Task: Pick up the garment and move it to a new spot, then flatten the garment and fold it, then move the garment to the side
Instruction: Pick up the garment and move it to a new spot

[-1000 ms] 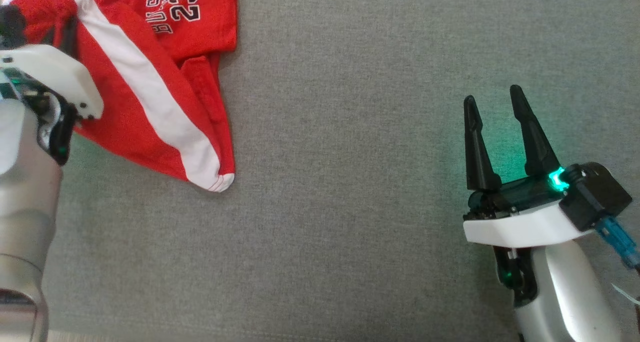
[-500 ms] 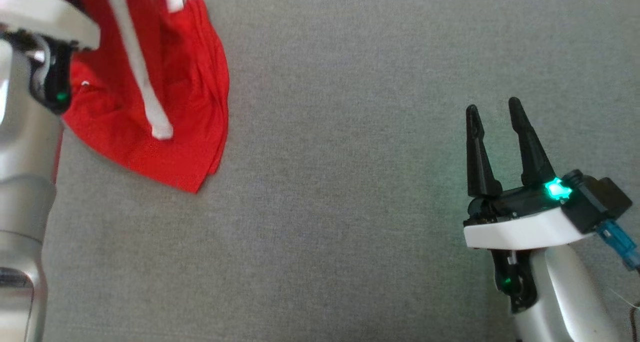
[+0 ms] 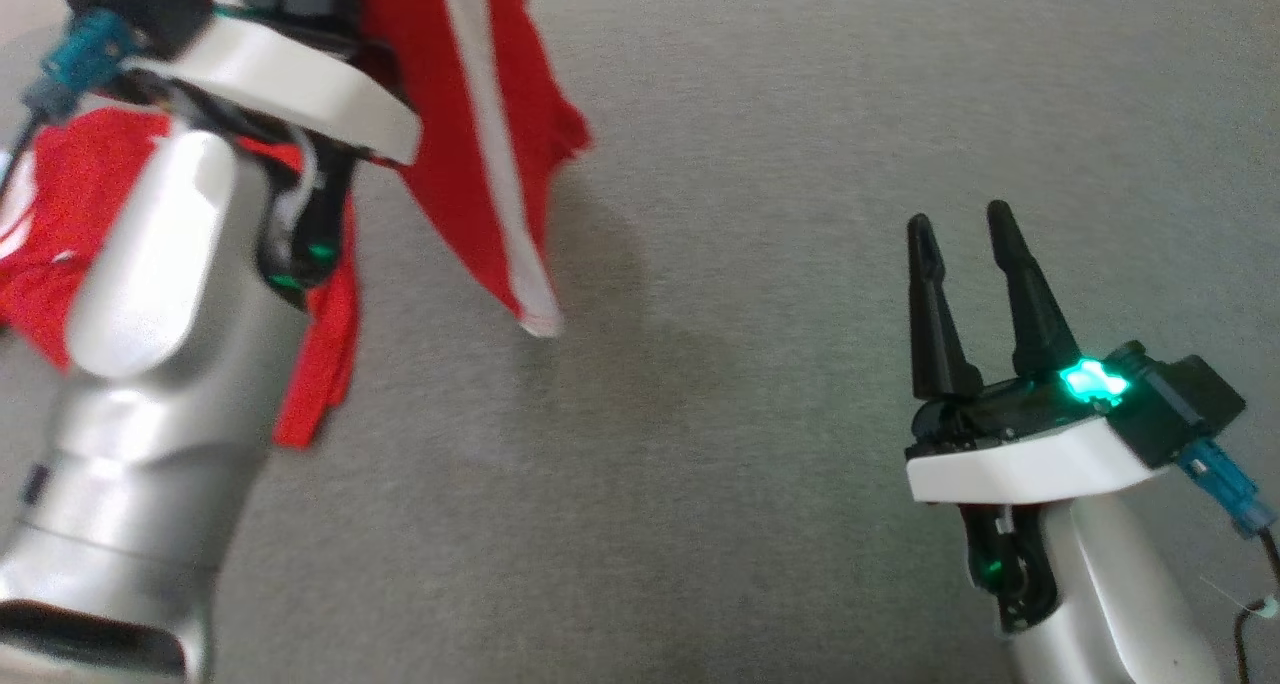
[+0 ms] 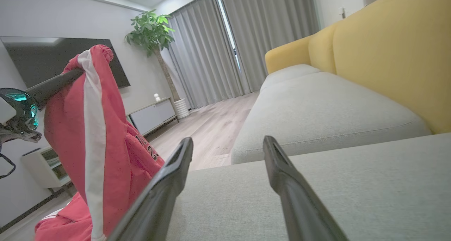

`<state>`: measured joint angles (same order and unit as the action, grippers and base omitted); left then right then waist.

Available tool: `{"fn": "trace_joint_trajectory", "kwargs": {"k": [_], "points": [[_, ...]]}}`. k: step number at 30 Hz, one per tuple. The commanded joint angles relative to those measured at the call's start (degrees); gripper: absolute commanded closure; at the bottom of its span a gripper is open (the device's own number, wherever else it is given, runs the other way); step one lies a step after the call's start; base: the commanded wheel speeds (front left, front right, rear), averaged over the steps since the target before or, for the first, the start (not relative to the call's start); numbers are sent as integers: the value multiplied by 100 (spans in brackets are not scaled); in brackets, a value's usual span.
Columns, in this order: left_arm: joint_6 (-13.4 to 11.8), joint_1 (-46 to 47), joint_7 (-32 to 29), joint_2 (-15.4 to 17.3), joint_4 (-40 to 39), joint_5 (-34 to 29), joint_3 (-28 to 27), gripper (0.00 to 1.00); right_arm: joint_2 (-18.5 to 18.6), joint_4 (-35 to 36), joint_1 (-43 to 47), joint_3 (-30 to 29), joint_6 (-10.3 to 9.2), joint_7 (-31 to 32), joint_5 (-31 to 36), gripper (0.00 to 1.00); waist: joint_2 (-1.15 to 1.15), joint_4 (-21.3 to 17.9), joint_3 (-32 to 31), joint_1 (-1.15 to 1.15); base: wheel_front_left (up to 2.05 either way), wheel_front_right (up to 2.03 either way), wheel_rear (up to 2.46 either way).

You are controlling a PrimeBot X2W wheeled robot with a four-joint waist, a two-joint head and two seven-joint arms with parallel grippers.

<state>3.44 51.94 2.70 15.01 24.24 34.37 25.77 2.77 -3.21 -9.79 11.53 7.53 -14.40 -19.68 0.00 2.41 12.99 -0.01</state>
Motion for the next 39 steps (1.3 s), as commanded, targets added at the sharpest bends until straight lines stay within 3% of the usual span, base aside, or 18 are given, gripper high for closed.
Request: {"fn": "trace_joint_trajectory", "kwargs": {"k": [1,8,12,18,23,24,25,32,39], "points": [[-109,141,-67,37,-429,100,-144,100,10,229,-167,199,-4,-60,-50,0,0,-426,58,1,0,0,0],[-397,259,-24,-686,-902,186,59,100,10,359,-410,361,-4,-60,-276,0,0,-1417,298,1,0,0,0],[-413,308,230,-971,-1017,408,11,100,10,411,-433,361,-4,-60,-324,0,0,-1648,364,1,0,0,0],[-463,-134,825,-1141,-961,812,-84,100,10,505,-388,220,-4,-60,-310,0,0,-1646,518,1,0,0,0],[-255,-984,992,-1021,-457,926,-5,100,10,511,-334,74,-4,-60,-188,0,0,-1336,596,1,0,0,0],[-245,-1143,1023,-958,-309,890,11,56,10,500,-329,67,-4,-60,-162,0,0,-1264,602,1,0,0,0],[-241,-1290,1052,-879,-149,809,53,0,10,480,-328,69,-4,-60,-128,0,0,-1193,602,1,0,0,0],[-163,-1995,1220,-689,219,375,4,0,10,352,-234,-81,-4,-60,76,0,0,-622,409,1,0,0,0],[99,-2840,1228,-844,-826,-385,-828,0,10,166,-18,-204,-4,-60,271,0,0,-119,15,1,0,0,0]]}}
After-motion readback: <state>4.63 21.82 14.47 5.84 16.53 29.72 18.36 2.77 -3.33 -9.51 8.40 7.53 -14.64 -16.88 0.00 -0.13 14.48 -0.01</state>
